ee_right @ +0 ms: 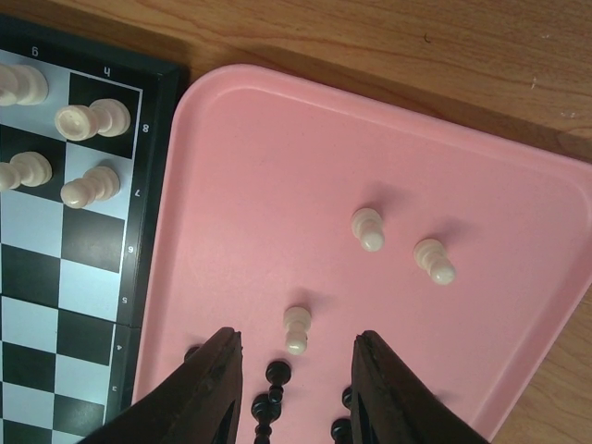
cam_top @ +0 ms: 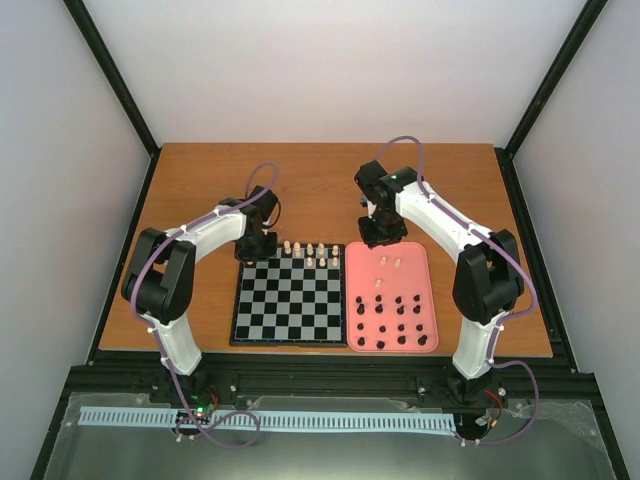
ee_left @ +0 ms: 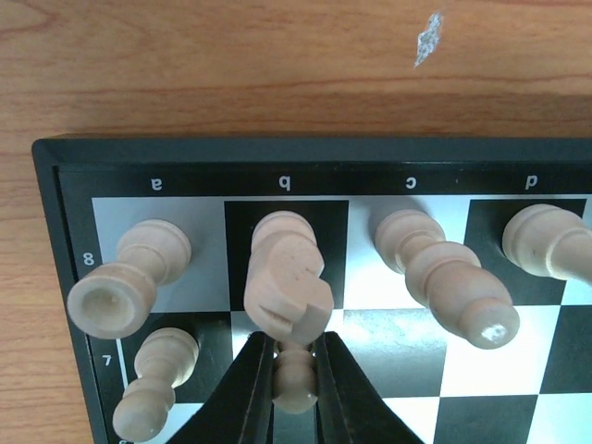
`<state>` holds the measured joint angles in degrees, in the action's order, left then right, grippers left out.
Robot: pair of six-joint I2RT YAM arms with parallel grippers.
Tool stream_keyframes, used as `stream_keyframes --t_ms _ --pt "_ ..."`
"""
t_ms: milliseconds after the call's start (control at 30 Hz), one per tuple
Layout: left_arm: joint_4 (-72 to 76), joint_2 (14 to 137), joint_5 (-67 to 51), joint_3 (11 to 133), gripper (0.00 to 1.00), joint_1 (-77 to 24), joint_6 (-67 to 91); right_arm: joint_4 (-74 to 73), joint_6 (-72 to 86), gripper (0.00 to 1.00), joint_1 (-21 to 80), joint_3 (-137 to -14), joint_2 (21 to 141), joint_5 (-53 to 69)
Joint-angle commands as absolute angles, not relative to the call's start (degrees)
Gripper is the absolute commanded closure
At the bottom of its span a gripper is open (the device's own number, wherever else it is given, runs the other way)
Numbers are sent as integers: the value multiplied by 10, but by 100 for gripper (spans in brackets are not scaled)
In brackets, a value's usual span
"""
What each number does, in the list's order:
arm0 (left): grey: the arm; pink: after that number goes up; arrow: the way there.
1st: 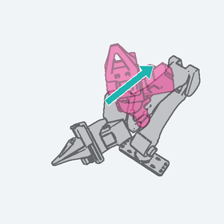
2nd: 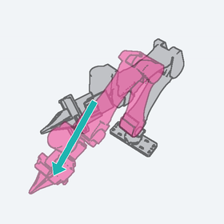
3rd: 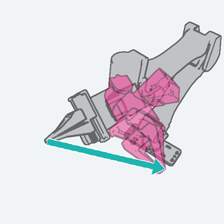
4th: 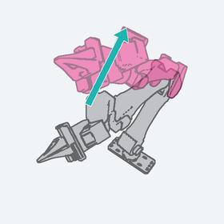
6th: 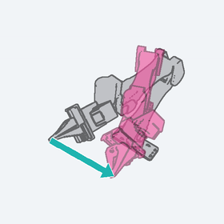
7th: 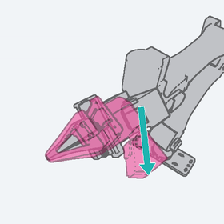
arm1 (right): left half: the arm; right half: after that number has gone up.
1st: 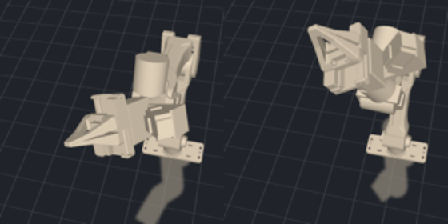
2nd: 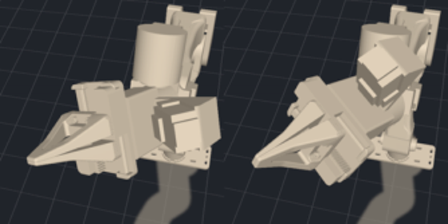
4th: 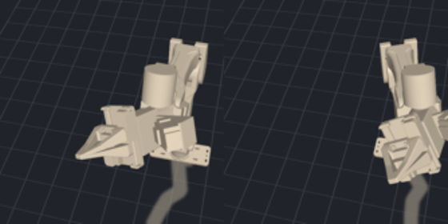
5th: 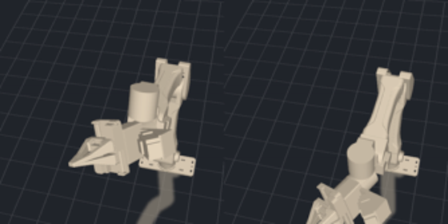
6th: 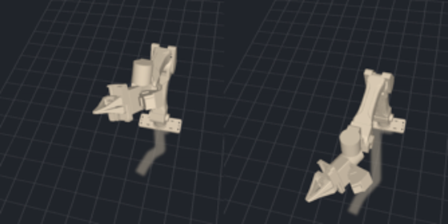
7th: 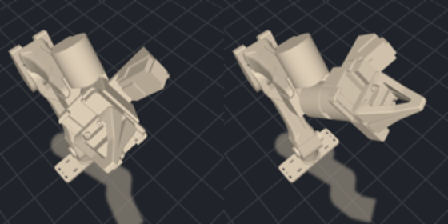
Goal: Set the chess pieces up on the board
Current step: Place the chess piece on the chessboard.
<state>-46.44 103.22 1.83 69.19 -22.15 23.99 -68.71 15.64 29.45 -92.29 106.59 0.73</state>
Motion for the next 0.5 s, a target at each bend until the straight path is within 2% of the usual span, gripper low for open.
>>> stream_keyframes --t_ms 0,467 --pt "-467 1044 26 708 95 -216 229 -683 150 66 287 -916 1055 7" --pt "-488 1000 24 681 96 -215 229 -670 153 67 287 -900 1051 21"
